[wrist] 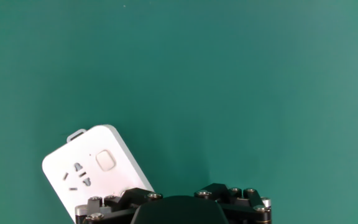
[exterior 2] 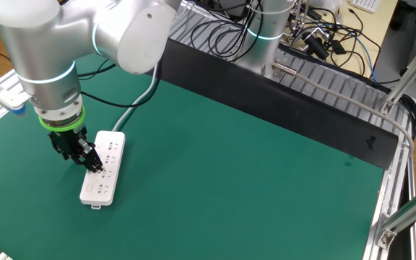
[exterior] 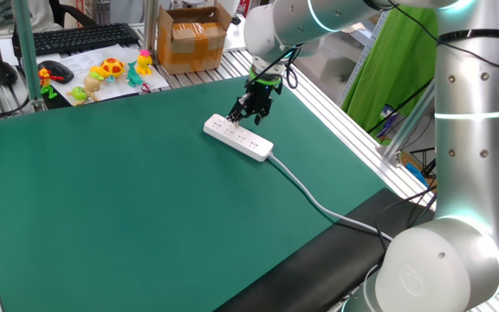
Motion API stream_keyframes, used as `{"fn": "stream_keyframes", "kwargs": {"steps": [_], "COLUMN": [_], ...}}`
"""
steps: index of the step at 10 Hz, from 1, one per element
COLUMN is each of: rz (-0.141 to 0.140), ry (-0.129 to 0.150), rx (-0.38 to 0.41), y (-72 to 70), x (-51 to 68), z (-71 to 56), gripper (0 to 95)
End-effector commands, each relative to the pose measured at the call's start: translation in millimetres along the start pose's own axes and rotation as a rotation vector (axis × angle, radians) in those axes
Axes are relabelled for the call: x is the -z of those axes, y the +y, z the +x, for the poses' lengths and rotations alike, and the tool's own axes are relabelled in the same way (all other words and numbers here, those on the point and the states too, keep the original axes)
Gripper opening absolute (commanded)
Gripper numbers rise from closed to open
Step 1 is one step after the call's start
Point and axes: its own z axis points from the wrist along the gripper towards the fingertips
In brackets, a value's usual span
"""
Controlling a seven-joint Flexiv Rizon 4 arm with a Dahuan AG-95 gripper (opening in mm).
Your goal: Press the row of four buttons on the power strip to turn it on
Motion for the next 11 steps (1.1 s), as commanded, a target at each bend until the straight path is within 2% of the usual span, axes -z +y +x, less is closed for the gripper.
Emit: {"fn": "stream_keyframes", "kwargs": {"steps": [1,4,5,8,11], "rz": [0.0,0.003,0.003,0.004,0.014], "ry": [-0.002,0.004,0.009,0.031,0.029], "rx": [-0.003,-0.005,-0.004,-0.003,0.0], "y": [0.4,0.0,-1.1,-2.4,-3.5], "x": [-12.4,-11.7,-8.2,13.4,17.7], "z": [3.6,2.3,0.3,-14.6,-19.9], "gripper": [76.0,76.0,76.0,76.0,76.0]}}
